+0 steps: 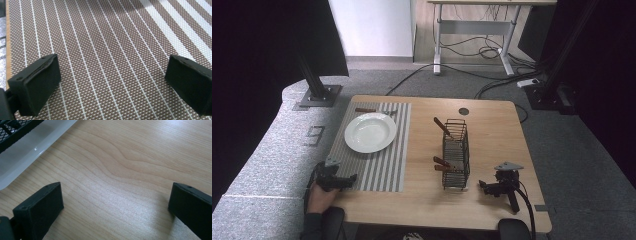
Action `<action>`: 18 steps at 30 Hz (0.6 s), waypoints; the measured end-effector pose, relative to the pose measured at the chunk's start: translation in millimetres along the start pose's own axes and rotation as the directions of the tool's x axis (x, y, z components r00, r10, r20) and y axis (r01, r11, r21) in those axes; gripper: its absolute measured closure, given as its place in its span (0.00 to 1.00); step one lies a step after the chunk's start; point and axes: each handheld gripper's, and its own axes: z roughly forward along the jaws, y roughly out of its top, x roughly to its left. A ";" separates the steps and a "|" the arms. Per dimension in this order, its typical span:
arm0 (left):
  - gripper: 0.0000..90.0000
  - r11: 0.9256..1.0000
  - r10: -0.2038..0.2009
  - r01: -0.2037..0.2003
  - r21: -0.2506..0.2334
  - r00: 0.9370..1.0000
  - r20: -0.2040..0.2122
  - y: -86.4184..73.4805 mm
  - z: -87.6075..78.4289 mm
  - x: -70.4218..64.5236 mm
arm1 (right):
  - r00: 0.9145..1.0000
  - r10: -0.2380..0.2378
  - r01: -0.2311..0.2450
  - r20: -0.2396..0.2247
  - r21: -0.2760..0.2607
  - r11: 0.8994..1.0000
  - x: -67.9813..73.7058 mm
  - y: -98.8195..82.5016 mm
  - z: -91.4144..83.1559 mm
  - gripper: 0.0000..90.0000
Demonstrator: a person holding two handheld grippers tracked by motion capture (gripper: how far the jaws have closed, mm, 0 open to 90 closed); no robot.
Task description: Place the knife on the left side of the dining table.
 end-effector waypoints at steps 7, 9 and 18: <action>0.00 1.000 0.000 0.000 0.000 1.000 0.000 -0.1 0.0 0.1 | 1.000 0.000 0.000 0.000 0.000 1.000 0.1 0.0 0.0 0.00; 0.00 1.000 -0.001 0.001 0.000 1.000 0.001 -0.1 -0.2 0.3 | 1.000 0.000 0.000 0.001 -0.001 1.000 0.1 -0.1 0.1 0.00; 0.01 1.000 -0.003 0.003 -0.005 1.000 0.003 -0.5 -0.6 0.6 | 1.000 0.000 0.000 0.000 0.000 1.000 0.1 0.0 0.0 0.00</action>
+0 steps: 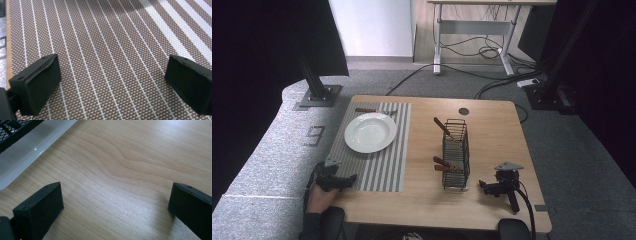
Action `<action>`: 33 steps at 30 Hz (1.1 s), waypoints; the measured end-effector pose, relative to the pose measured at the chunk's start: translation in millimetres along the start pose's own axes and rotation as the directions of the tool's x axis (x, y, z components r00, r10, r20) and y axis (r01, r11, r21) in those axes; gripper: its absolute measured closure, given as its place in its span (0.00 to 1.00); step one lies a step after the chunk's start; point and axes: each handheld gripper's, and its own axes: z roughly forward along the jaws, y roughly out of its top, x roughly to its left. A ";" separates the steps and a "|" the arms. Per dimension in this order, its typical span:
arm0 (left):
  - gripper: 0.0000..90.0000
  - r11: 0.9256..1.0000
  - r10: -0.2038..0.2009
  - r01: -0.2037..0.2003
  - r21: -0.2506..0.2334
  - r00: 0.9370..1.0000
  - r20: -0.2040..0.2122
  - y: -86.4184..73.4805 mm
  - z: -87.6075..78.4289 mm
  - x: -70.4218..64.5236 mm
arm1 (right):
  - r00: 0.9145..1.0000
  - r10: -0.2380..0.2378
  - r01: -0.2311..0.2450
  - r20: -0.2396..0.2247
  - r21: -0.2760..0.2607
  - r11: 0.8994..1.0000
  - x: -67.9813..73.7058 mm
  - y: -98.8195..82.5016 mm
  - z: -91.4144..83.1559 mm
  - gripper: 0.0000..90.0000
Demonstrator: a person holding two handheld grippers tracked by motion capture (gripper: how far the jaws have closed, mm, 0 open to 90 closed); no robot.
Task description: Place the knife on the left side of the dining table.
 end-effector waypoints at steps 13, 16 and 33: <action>0.03 0.999 -0.017 0.018 -0.045 0.999 0.027 13.4 -14.5 -5.0 | 1.000 0.000 0.000 0.000 0.000 1.000 0.0 0.0 0.0 0.00; 0.04 0.998 -0.028 0.029 -0.054 0.999 0.035 18.9 -17.3 -6.3 | 1.000 0.000 0.000 0.000 0.000 1.000 0.0 0.0 0.0 0.00; 0.00 0.997 0.026 -0.019 -0.079 0.997 0.078 62.1 -23.7 -30.0 | 1.000 0.000 0.000 0.000 0.000 1.000 0.0 0.0 0.0 0.00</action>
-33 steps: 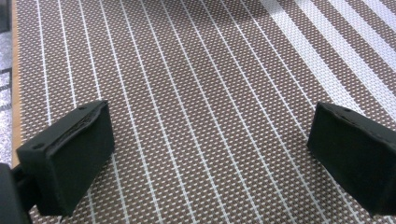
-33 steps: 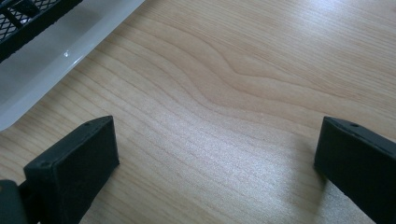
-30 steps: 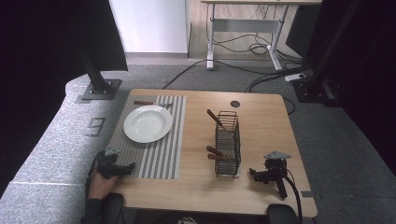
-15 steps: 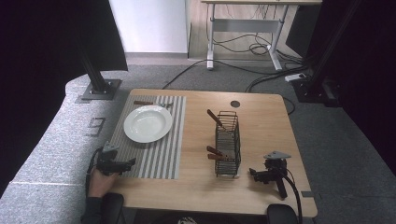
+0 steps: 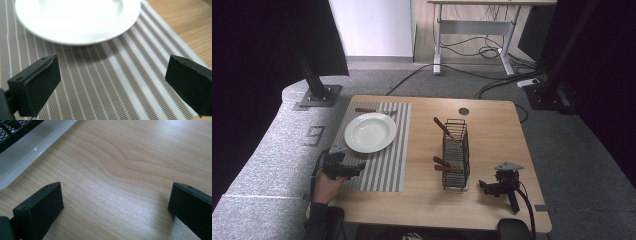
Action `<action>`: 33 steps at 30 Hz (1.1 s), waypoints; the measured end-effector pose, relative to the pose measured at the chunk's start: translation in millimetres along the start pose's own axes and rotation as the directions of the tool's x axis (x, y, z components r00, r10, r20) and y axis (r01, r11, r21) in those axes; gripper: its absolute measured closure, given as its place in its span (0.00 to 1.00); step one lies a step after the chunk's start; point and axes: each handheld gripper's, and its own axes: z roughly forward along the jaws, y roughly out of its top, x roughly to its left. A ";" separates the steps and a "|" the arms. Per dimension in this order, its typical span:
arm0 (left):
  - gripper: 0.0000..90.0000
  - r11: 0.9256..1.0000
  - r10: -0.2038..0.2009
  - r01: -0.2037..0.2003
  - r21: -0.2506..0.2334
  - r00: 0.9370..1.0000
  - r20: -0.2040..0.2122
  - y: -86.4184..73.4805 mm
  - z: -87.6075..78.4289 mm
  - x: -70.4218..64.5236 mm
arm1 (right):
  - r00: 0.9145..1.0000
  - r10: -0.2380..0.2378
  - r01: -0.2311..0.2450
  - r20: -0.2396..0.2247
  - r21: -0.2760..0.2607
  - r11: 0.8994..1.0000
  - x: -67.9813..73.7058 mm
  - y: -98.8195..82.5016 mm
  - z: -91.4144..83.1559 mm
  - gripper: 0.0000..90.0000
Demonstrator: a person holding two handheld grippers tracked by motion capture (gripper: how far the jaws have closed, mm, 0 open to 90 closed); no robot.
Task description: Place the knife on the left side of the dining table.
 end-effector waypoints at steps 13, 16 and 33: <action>0.00 0.999 0.033 -0.032 -0.018 0.998 0.047 42.5 3.4 -24.4 | 1.000 0.000 0.000 0.000 0.000 1.000 0.0 0.0 0.0 0.00; 0.00 0.999 0.043 -0.042 -0.020 0.998 0.052 52.6 3.7 -30.6 | 1.000 0.000 0.000 0.000 0.000 1.000 0.0 0.0 0.0 0.00; 0.01 0.994 0.099 -0.095 -0.044 0.990 0.100 102.3 9.2 -67.4 | 1.000 0.001 -0.001 0.000 -0.001 1.000 0.0 0.0 0.0 0.00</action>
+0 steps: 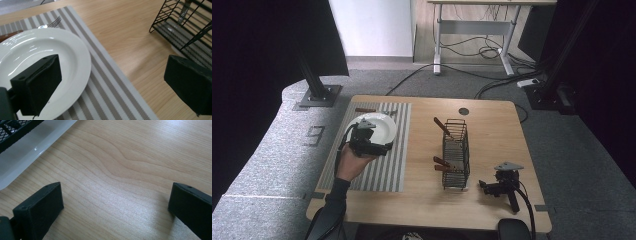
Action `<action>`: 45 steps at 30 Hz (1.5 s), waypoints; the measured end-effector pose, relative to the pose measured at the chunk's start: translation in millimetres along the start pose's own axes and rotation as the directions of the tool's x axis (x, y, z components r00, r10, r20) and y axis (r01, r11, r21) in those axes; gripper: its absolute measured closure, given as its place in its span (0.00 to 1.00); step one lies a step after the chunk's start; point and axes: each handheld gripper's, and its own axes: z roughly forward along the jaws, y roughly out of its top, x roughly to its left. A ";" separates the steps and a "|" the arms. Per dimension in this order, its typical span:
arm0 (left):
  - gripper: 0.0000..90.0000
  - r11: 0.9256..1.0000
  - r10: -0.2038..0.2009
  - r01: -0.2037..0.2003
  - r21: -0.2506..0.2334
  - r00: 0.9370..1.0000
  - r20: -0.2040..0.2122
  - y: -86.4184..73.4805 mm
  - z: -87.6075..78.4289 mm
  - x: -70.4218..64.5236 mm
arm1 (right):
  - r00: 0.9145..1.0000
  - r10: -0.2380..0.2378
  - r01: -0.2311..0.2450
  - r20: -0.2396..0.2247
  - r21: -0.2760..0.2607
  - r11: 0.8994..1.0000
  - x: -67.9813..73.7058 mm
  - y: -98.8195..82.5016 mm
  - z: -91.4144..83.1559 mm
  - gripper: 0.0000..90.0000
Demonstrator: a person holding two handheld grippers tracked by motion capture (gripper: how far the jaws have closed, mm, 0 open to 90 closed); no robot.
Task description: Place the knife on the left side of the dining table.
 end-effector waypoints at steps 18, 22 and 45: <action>0.15 0.998 0.064 -0.063 -0.019 0.996 0.057 56.0 23.4 -46.8 | 1.000 -0.002 0.002 0.001 0.000 1.000 -0.2 0.0 0.0 0.00; 0.16 0.998 0.054 -0.053 -0.026 0.996 0.072 68.1 28.9 -52.7 | 1.000 -0.002 0.002 0.001 0.000 1.000 -0.1 0.0 0.0 0.00; 0.45 1.000 -0.001 0.002 -0.004 0.991 0.132 111.1 74.6 -94.0 | 1.000 -0.001 0.001 0.001 0.000 1.000 -0.1 0.0 0.0 0.00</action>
